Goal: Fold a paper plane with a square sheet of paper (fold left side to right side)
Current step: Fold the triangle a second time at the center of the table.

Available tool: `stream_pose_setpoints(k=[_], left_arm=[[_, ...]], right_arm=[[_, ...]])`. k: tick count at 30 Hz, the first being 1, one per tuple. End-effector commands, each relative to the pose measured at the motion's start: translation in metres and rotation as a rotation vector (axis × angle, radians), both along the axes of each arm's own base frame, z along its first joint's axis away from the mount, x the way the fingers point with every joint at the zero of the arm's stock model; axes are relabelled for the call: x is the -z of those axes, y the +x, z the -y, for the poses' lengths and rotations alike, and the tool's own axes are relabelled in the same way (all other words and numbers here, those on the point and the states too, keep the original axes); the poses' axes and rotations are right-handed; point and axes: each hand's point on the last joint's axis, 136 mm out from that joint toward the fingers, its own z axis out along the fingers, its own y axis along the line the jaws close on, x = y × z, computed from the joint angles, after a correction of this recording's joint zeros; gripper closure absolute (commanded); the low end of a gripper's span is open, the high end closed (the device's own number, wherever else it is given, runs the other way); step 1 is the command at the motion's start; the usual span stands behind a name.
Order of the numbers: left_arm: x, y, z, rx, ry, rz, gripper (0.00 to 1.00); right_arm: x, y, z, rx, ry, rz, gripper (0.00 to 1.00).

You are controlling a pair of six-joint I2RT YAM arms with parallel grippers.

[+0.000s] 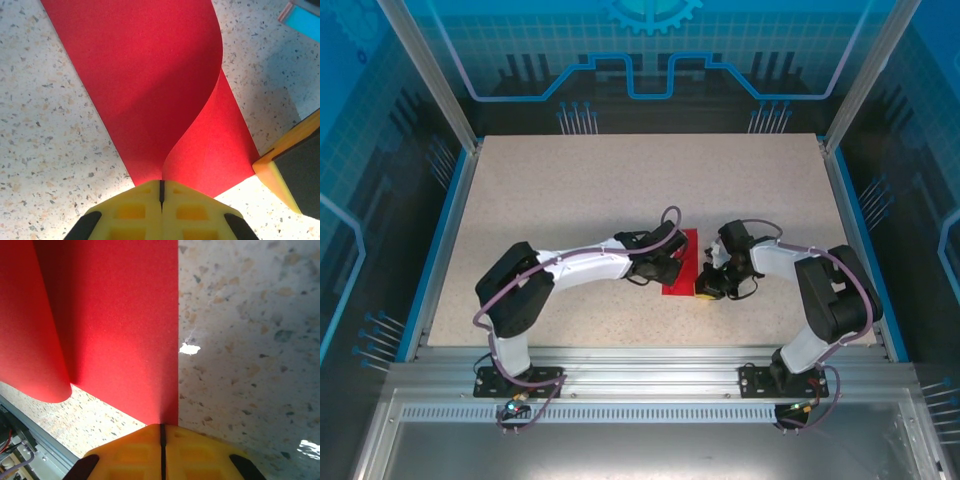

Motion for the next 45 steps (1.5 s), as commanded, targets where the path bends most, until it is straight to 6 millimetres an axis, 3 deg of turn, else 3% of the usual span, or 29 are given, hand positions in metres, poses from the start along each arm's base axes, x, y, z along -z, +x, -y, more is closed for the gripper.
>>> stream_pose_setpoints(k=[1, 45], left_arm=[[0.001, 0.012, -0.007, 0.007, 0.064, 0.020, 0.95], [0.034, 0.037, -0.006, 0.036, 0.164, 0.005, 0.93]], right_arm=[[0.015, -0.008, 0.011, -0.020, -0.094, -0.028, 0.92], [0.019, -0.010, 0.013, -0.041, -0.128, -0.045, 0.91]])
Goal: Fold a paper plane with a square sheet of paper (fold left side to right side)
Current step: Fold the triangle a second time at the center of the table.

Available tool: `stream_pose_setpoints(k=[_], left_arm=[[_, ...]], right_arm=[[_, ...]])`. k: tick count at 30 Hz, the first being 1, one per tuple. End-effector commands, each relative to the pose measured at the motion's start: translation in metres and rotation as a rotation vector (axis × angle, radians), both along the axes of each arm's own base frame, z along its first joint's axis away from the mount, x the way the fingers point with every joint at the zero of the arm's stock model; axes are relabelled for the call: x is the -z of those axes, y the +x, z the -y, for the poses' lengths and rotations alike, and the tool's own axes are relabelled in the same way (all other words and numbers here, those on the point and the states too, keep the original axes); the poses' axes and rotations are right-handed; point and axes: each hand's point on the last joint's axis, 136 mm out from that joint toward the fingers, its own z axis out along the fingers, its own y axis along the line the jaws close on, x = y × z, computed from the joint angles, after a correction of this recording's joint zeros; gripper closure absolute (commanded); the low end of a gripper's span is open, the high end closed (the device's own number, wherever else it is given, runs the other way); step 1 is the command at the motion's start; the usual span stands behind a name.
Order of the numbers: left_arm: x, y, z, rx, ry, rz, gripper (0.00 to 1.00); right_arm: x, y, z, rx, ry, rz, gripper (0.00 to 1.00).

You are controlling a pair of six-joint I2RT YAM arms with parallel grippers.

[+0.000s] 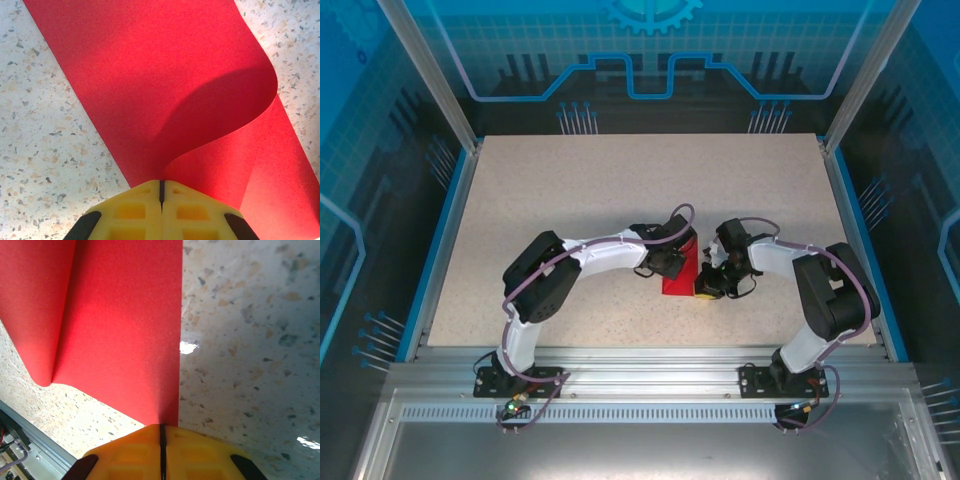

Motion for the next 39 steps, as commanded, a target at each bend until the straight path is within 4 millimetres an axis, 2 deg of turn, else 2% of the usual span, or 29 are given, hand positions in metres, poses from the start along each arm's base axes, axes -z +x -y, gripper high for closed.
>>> stream_pose_setpoints(k=[1, 25, 28, 32, 35, 39], left_arm=[[0.002, 0.006, -0.007, -0.003, 0.035, 0.008, 0.93], [0.016, 0.007, -0.013, -0.021, 0.066, 0.002, 0.92], [0.018, 0.005, -0.013, -0.021, 0.061, -0.006, 0.92], [0.018, 0.005, -0.012, -0.019, 0.055, -0.010, 0.92], [0.015, 0.005, -0.009, -0.014, 0.040, -0.008, 0.92], [0.011, 0.005, -0.007, -0.012, 0.026, -0.003, 0.92]], right_arm=[[0.018, -0.010, 0.013, -0.020, -0.106, -0.034, 0.91], [0.019, -0.010, 0.013, -0.023, -0.101, -0.033, 0.91], [0.011, -0.005, 0.006, -0.022, -0.056, -0.003, 0.90], [-0.009, 0.004, -0.002, -0.017, 0.011, 0.061, 0.89], [-0.022, 0.011, 0.001, -0.005, 0.028, 0.096, 0.89], [-0.030, 0.016, 0.006, 0.019, 0.043, 0.115, 0.89]])
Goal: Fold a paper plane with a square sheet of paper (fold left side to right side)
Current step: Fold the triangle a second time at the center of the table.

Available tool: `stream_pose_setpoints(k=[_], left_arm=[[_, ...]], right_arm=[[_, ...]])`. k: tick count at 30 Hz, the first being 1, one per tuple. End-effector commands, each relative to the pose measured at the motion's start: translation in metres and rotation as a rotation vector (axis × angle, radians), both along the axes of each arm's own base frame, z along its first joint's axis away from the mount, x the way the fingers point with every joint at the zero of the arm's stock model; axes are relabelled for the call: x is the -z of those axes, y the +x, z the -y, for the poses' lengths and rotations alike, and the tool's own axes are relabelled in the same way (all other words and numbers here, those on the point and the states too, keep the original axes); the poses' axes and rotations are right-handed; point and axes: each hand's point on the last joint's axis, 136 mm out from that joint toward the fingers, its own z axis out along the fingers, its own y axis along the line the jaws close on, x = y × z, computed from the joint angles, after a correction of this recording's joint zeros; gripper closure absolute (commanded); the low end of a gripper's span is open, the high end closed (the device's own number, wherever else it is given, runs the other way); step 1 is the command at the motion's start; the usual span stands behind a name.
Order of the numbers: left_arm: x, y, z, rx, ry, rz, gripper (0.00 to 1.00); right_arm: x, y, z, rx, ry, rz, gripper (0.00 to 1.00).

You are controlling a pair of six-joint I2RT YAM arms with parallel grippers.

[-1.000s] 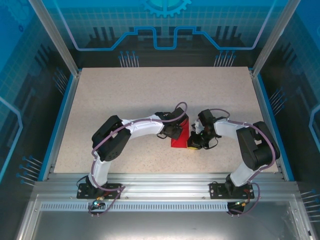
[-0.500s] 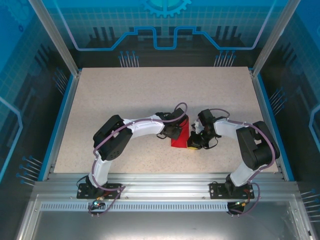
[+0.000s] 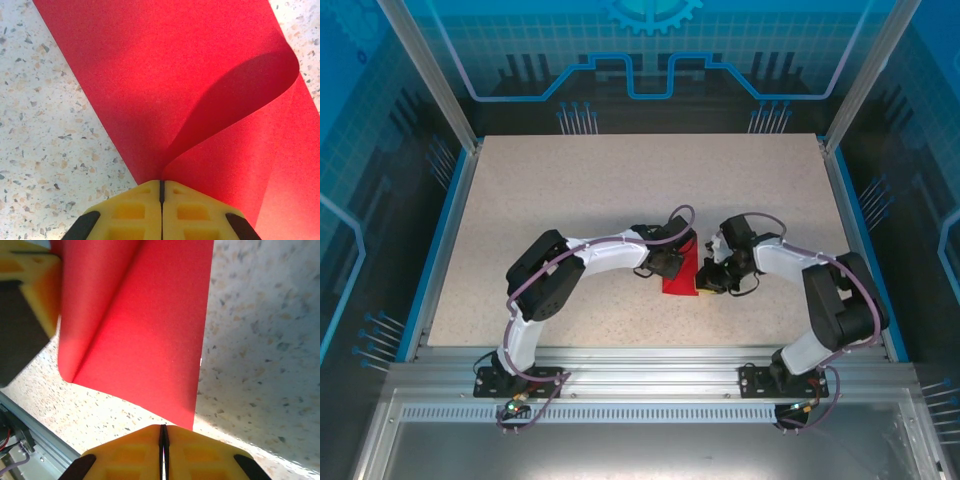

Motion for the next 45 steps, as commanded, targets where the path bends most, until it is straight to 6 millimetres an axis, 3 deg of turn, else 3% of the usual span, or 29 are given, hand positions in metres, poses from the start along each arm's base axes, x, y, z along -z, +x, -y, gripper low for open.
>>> stream_pose_setpoints(k=[1, 12, 17, 40, 45], left_arm=[[0.001, 0.001, -0.001, 0.006, -0.011, -0.009, 0.92], [-0.019, -0.006, 0.009, 0.045, -0.073, 0.009, 0.91], [-0.020, -0.002, 0.004, 0.027, -0.049, 0.031, 0.91], [0.007, -0.004, -0.003, 0.016, 0.010, -0.003, 0.91], [0.012, -0.006, -0.004, 0.015, 0.016, -0.013, 0.91]], right_arm=[[-0.008, 0.005, 0.004, 0.013, 0.017, 0.025, 0.89], [0.027, -0.002, 0.013, 0.034, -0.056, -0.067, 0.91], [0.035, -0.006, 0.017, 0.027, -0.081, -0.092, 0.91], [0.035, -0.008, 0.014, 0.000, -0.083, -0.096, 0.90], [0.015, 0.002, 0.005, 0.000, 0.005, -0.036, 0.90]])
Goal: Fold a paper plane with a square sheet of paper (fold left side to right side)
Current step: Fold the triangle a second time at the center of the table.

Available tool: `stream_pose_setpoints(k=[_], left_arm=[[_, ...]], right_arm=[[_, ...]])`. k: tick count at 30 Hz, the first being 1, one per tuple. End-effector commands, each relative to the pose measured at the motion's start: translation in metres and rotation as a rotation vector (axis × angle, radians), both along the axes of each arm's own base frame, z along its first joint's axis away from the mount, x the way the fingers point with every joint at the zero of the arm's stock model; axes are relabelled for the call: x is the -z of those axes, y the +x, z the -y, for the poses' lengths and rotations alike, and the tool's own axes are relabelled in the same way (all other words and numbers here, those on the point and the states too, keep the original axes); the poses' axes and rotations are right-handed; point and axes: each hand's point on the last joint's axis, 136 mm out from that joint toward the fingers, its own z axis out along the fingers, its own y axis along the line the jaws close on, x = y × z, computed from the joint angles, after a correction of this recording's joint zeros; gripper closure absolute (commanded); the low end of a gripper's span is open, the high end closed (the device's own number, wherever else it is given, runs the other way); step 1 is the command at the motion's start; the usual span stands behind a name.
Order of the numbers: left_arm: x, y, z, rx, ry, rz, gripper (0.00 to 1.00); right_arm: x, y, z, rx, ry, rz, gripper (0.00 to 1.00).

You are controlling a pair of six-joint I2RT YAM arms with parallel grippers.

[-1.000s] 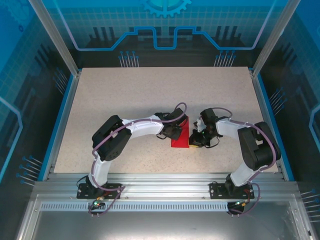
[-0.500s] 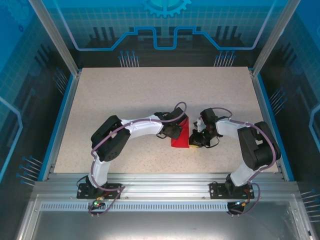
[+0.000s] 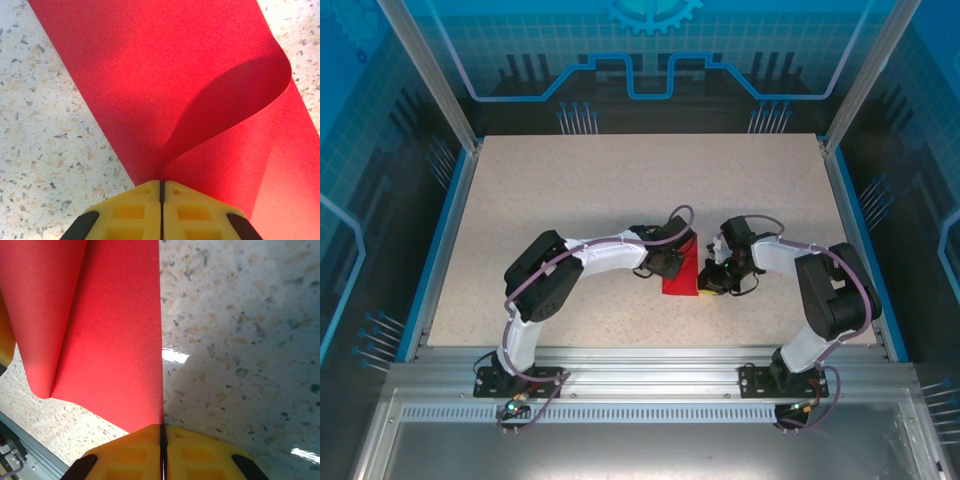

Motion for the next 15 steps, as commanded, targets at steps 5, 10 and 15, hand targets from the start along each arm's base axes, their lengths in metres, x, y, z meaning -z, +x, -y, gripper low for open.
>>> stream_pose_setpoints(k=[5, 10, 15], left_arm=[[0.013, -0.003, -0.005, 0.006, 0.026, -0.013, 0.91], [0.013, -0.004, -0.004, 0.006, 0.026, -0.015, 0.91], [0.013, -0.005, -0.004, 0.009, 0.026, -0.014, 0.91]], right_arm=[[-0.031, 0.015, -0.003, 0.039, 0.128, 0.061, 0.90], [-0.043, 0.040, -0.017, 0.091, 0.210, 0.088, 0.91], [-0.043, 0.067, -0.022, 0.134, 0.212, 0.102, 0.91]])
